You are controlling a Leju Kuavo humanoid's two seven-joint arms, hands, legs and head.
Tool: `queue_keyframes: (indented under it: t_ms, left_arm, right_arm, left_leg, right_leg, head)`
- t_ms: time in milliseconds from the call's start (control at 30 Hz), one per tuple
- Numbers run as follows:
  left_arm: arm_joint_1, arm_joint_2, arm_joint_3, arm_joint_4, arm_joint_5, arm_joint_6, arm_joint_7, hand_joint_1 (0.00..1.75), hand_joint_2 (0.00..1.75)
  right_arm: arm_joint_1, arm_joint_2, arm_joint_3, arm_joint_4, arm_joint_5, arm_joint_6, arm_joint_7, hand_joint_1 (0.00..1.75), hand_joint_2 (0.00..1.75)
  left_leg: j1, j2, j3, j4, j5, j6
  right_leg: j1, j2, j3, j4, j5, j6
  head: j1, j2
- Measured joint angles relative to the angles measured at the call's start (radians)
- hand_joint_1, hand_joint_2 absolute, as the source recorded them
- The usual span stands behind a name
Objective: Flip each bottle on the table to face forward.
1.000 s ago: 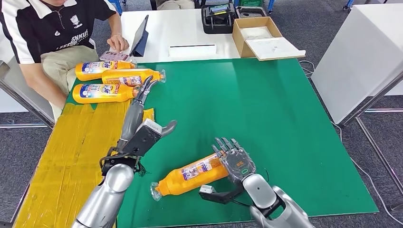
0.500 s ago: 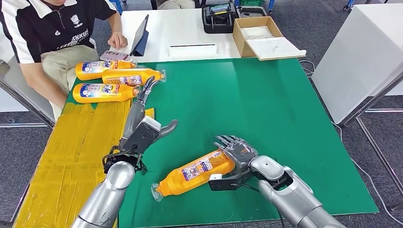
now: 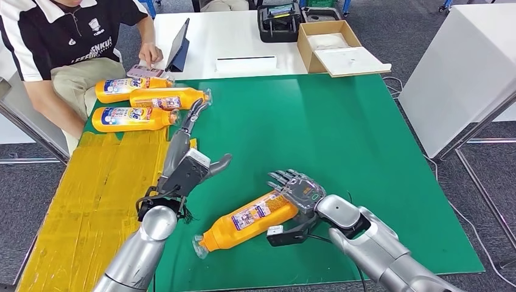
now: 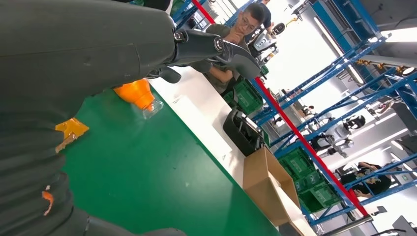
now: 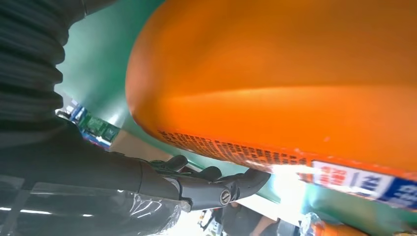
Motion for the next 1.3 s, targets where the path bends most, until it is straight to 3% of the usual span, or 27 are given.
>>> queue_keyframes:
  t_ms: [267, 467, 733, 1033, 1200, 1300]
  left_arm:
    - [-0.004, 0.0, -0.002, 0.015, 0.017, 0.009, -0.011, 0.0, 1.75]
    - [-0.005, -0.001, -0.001, 0.036, 0.041, 0.018, -0.03, 0.0, 1.75]
    - [-0.006, -0.001, -0.001, 0.057, 0.046, 0.023, -0.039, 0.0, 1.75]
    - [-0.005, -0.011, -0.001, 0.074, 0.054, 0.013, -0.053, 0.0, 1.75]
    - [-0.004, -0.013, 0.0, 0.085, 0.063, 0.017, -0.069, 0.0, 1.75]
    - [-0.004, -0.013, 0.0, 0.09, 0.076, 0.018, -0.073, 0.0, 1.75]
  right_arm:
    - [-0.036, -0.002, 0.072, 0.021, 0.07, -0.039, -0.022, 0.0, 1.75]
    - [-0.055, 0.002, 0.124, 0.026, 0.03, -0.085, -0.108, 0.0, 1.75]
    - [-0.061, 0.005, 0.156, 0.016, 0.006, -0.093, -0.128, 0.0, 1.75]
    - [-0.046, 0.02, 0.174, 0.004, -0.127, -0.108, -0.156, 0.0, 1.75]
    - [-0.035, 0.049, 0.153, 0.031, -0.251, -0.013, -0.129, 0.0, 1.75]
    - [-0.039, 0.076, 0.129, 0.072, -0.315, 0.053, -0.104, 1.23, 1.75]
  left_leg:
    - [0.0, 0.001, 0.001, 0.0, 0.0, 0.0]
    - [0.0, 0.001, 0.0, 0.0, 0.002, 0.0]
    - [0.0, 0.0, -0.001, 0.0, 0.002, 0.0]
    - [0.0, 0.0, -0.003, 0.0, 0.002, 0.0]
    - [0.0, 0.0, -0.003, 0.0, 0.002, 0.0]
    - [0.0, 0.0, -0.003, 0.0, 0.002, 0.0]
  right_leg:
    - [0.0, 0.0, 0.0, 0.0, 0.001, -0.001]
    - [0.0, 0.0, 0.0, 0.0, 0.002, -0.002]
    - [0.0, -0.001, -0.001, 0.0, 0.002, -0.002]
    - [0.0, -0.001, -0.002, 0.0, 0.002, -0.002]
    - [0.0, -0.001, -0.003, 0.0, 0.002, -0.002]
    - [0.0, -0.001, -0.003, 0.0, 0.002, -0.002]
  head:
    - [0.0, 0.0]
    - [0.0, 0.0]
    - [0.0, 0.0]
    - [0.0, 0.0]
    - [0.0, 0.0]
    - [0.0, 0.0]
